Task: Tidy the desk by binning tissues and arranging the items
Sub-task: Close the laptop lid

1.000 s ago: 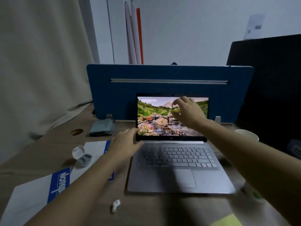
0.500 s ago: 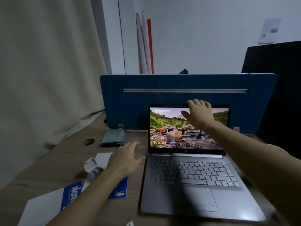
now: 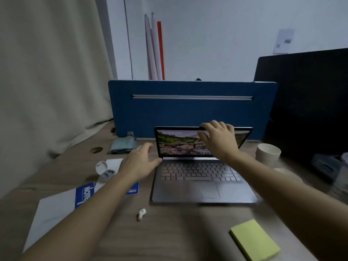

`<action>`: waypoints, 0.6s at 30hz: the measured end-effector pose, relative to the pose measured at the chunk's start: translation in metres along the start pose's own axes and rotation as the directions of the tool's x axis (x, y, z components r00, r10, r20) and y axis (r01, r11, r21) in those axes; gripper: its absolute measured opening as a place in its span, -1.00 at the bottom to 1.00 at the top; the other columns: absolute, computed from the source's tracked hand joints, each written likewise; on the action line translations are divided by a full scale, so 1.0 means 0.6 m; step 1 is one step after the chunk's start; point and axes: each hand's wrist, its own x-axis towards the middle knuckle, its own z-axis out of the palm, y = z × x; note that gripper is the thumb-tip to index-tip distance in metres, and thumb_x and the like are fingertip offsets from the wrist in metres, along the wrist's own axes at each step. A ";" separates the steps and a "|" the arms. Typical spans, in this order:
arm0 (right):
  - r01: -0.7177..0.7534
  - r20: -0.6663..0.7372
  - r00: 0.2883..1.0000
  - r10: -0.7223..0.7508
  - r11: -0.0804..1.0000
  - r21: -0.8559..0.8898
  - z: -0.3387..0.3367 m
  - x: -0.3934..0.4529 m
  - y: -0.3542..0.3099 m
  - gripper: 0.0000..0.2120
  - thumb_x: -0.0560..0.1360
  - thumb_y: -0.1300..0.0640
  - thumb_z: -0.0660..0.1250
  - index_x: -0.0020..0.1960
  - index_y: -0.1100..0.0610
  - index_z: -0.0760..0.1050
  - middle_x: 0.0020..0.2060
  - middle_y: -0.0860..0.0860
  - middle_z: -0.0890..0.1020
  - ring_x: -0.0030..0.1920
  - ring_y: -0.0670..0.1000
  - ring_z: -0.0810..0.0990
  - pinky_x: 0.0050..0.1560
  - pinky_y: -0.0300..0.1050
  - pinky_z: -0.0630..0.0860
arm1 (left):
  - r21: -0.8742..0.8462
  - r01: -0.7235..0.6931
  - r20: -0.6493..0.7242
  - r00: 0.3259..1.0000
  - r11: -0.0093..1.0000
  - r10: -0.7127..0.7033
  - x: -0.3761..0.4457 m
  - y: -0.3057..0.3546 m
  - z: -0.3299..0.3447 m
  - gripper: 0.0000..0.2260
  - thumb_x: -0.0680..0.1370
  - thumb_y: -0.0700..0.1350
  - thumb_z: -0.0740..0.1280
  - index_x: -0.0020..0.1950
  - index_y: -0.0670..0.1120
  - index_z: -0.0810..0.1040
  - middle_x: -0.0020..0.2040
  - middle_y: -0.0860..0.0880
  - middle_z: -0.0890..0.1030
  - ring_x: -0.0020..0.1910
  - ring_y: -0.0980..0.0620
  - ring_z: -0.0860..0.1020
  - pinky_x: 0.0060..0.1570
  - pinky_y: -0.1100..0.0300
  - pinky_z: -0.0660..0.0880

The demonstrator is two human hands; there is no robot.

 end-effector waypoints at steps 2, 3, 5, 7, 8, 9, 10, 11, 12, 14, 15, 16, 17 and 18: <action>0.029 -0.023 0.999 -0.029 1.000 -0.011 -0.005 -0.049 -0.007 -0.63 0.61 -0.14 0.12 0.31 -0.01 0.45 0.14 0.00 0.58 0.17 0.09 0.49 0.26 0.06 0.25 | 0.002 0.016 -0.009 1.000 1.000 -0.016 -0.023 0.001 -0.008 -0.41 0.50 0.27 0.34 0.43 0.03 0.34 0.40 0.03 0.48 0.32 -0.03 0.47 0.22 -0.05 0.48; 0.040 -0.031 0.999 -0.040 0.999 -0.017 -0.007 -0.073 -0.012 -0.65 0.61 -0.13 0.13 0.30 -0.01 0.46 0.14 -0.01 0.58 0.15 0.08 0.50 0.25 0.05 0.26 | 0.011 0.025 -0.007 1.000 1.000 -0.025 -0.036 0.000 -0.011 -0.41 0.50 0.27 0.34 0.43 0.03 0.34 0.40 0.03 0.48 0.33 -0.03 0.48 0.22 -0.06 0.48; 0.044 -0.042 0.998 -0.044 0.999 -0.013 -0.007 -0.107 -0.019 -0.66 0.61 -0.10 0.14 0.29 0.00 0.47 0.13 -0.02 0.59 0.14 0.08 0.50 0.24 0.04 0.26 | 0.022 0.041 -0.002 0.999 0.999 -0.041 -0.056 -0.004 -0.015 -0.41 0.50 0.26 0.34 0.44 0.05 0.33 0.42 0.02 0.47 0.33 -0.04 0.47 0.22 -0.06 0.48; 0.038 -0.032 0.999 -0.038 0.999 -0.009 -0.009 -0.134 -0.025 -0.67 0.60 -0.10 0.16 0.28 -0.01 0.47 0.14 -0.02 0.58 0.16 0.08 0.49 0.24 0.04 0.27 | 0.015 0.035 0.000 0.999 0.999 -0.035 -0.074 -0.003 -0.017 -0.41 0.50 0.25 0.35 0.45 0.05 0.32 0.42 0.03 0.47 0.34 -0.04 0.47 0.23 -0.05 0.47; 0.033 -0.016 0.999 -0.033 0.999 -0.012 -0.009 -0.145 -0.028 -0.67 0.60 -0.10 0.16 0.28 -0.01 0.47 0.15 -0.02 0.57 0.18 0.08 0.48 0.25 0.04 0.27 | 0.009 0.029 0.001 1.000 1.000 -0.029 -0.081 -0.002 -0.016 -0.41 0.49 0.24 0.35 0.45 0.05 0.32 0.42 0.04 0.47 0.35 -0.04 0.46 0.24 -0.05 0.47; 0.028 0.001 1.000 -0.028 1.000 -0.012 -0.007 -0.156 -0.030 -0.67 0.60 -0.11 0.16 0.28 -0.01 0.47 0.16 -0.02 0.57 0.19 0.08 0.48 0.25 0.04 0.27 | 0.001 0.024 0.005 1.000 1.000 -0.024 -0.088 -0.001 -0.015 -0.41 0.49 0.24 0.35 0.45 0.06 0.31 0.42 0.05 0.47 0.36 -0.04 0.46 0.24 -0.05 0.46; 0.025 0.015 1.000 -0.025 1.000 -0.013 -0.005 -0.167 -0.032 -0.68 0.61 -0.11 0.15 0.28 -0.01 0.47 0.16 -0.02 0.56 0.19 0.08 0.47 0.24 0.04 0.27 | -0.007 0.019 0.007 1.000 1.000 -0.019 -0.094 0.000 -0.013 -0.41 0.50 0.24 0.35 0.45 0.06 0.31 0.42 0.05 0.47 0.36 -0.03 0.46 0.24 -0.05 0.47; 0.024 0.027 0.999 -0.024 1.000 -0.014 -0.003 -0.178 -0.033 -0.67 0.61 -0.10 0.14 0.28 -0.02 0.47 0.16 -0.02 0.55 0.19 0.08 0.47 0.24 0.04 0.28 | -0.015 0.017 0.010 1.000 1.000 -0.017 -0.100 0.001 -0.010 -0.42 0.50 0.23 0.35 0.45 0.06 0.31 0.42 0.06 0.47 0.35 -0.03 0.46 0.22 -0.05 0.48; 0.025 0.035 0.999 -0.024 1.000 -0.017 0.000 -0.188 -0.035 -0.67 0.61 -0.10 0.14 0.29 -0.02 0.47 0.16 -0.02 0.55 0.19 0.08 0.47 0.24 0.04 0.28 | -0.025 0.019 0.011 1.000 1.000 -0.018 -0.105 0.001 -0.007 -0.43 0.50 0.23 0.35 0.44 0.06 0.31 0.41 0.06 0.47 0.35 -0.03 0.46 0.19 -0.04 0.50; 0.023 0.039 0.999 -0.022 1.000 -0.019 0.006 -0.210 -0.038 -0.68 0.61 -0.10 0.15 0.27 -0.02 0.48 0.15 -0.02 0.55 0.17 0.08 0.48 0.22 0.03 0.29 | -0.037 0.027 0.010 1.000 0.999 -0.027 -0.114 -0.001 -0.001 -0.44 0.49 0.22 0.36 0.42 0.06 0.32 0.40 0.06 0.48 0.32 -0.03 0.47 0.16 -0.02 0.50; 0.021 0.036 0.999 -0.020 1.000 -0.017 0.010 -0.221 -0.040 -0.69 0.60 -0.10 0.16 0.25 -0.02 0.49 0.13 -0.02 0.55 0.16 0.08 0.48 0.21 0.03 0.29 | -0.037 0.029 0.014 0.999 0.999 -0.029 -0.119 -0.003 0.002 -0.44 0.49 0.21 0.36 0.42 0.07 0.32 0.38 0.07 0.49 0.31 -0.02 0.47 0.15 0.00 0.49; 0.018 0.035 0.999 -0.018 1.000 -0.013 0.014 -0.232 -0.040 -0.70 0.60 -0.09 0.16 0.24 -0.03 0.50 0.11 -0.03 0.55 0.15 0.08 0.48 0.19 0.03 0.29 | -0.037 0.029 0.020 0.999 0.999 -0.029 -0.124 -0.005 0.006 -0.44 0.49 0.21 0.37 0.41 0.07 0.33 0.37 0.08 0.50 0.30 0.00 0.48 0.14 0.01 0.48; 0.016 0.043 0.999 -0.016 1.000 -0.008 0.019 -0.242 -0.041 -0.71 0.60 -0.10 0.15 0.23 -0.04 0.49 0.10 -0.04 0.55 0.14 0.07 0.48 0.18 0.02 0.29 | -0.037 0.029 0.027 0.999 0.999 -0.028 -0.129 -0.006 0.010 -0.45 0.48 0.21 0.37 0.41 0.08 0.33 0.37 0.09 0.50 0.30 0.01 0.48 0.13 0.02 0.48; 0.017 0.062 0.998 -0.017 1.000 -0.006 0.024 -0.252 -0.041 -0.71 0.60 -0.10 0.14 0.23 -0.05 0.48 0.10 -0.05 0.53 0.14 0.05 0.47 0.18 0.01 0.28 | -0.037 0.029 0.034 0.999 0.999 -0.028 -0.133 -0.008 0.014 -0.45 0.48 0.21 0.37 0.41 0.08 0.33 0.37 0.10 0.50 0.30 0.02 0.48 0.13 0.02 0.48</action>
